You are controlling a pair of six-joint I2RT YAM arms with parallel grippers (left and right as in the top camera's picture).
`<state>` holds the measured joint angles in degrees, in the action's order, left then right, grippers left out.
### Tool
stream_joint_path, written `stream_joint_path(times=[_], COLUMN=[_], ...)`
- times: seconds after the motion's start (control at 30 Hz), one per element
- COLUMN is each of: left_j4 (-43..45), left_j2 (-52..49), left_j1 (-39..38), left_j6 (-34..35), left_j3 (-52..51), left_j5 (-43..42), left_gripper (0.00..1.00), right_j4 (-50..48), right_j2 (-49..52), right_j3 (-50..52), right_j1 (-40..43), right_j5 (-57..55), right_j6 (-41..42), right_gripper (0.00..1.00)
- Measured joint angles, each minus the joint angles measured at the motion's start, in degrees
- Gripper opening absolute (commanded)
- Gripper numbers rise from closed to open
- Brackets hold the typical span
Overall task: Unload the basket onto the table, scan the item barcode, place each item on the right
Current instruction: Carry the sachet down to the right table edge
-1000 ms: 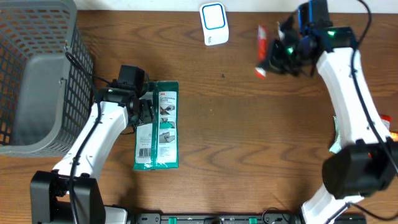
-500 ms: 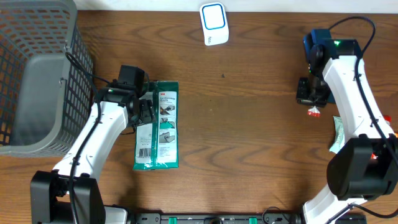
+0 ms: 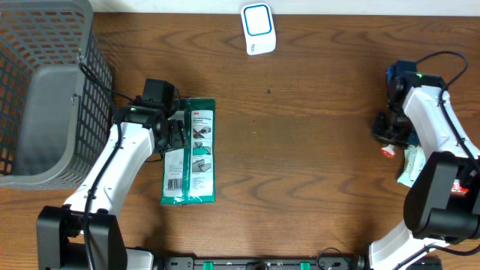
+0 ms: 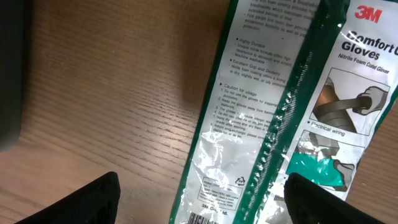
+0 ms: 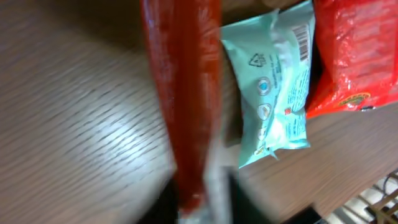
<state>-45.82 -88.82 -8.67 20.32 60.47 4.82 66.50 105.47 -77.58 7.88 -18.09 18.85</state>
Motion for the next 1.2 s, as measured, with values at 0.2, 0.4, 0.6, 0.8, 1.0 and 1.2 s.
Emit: stream_joint_path(times=[0.2, 0.4, 0.6, 0.8, 1.0, 1.2], left_j4=[0.0, 0.0, 0.0, 0.0, 0.0, 0.0], left_j2=[0.0, 0.0, 0.0, 0.0, 0.0, 0.0], left_j1=[0.0, 0.0, 0.0, 0.0, 0.0, 0.0], left_j6=[0.0, 0.02, 0.0, 0.0, 0.0, 0.0], left_j3=[0.0, 0.0, 0.0, 0.0, 0.0, 0.0], left_j5=[0.0, 0.0, 0.0, 0.0, 0.0, 0.0], left_gripper=[0.85, 0.85, 0.85, 0.85, 0.85, 0.85], right_j4=[-0.44, -2.27, -3.21, -7.43, -18.23, -20.13], right_j2=[0.02, 0.02, 0.02, 0.0, 0.02, 0.02], right_j3=[0.28, 0.31, 0.33, 1.9, 9.79, 15.32], right_j1=[0.79, 0.9, 0.9, 0.9, 0.9, 1.62], right_j5=[0.28, 4.07, 17.81, 23.34, 24.59, 20.98], right_j6=[-0.26, -1.86, -6.08, -7.13, -7.61, -6.23], right_gripper=[0.99, 0.99, 0.06, 0.02, 0.05, 0.01])
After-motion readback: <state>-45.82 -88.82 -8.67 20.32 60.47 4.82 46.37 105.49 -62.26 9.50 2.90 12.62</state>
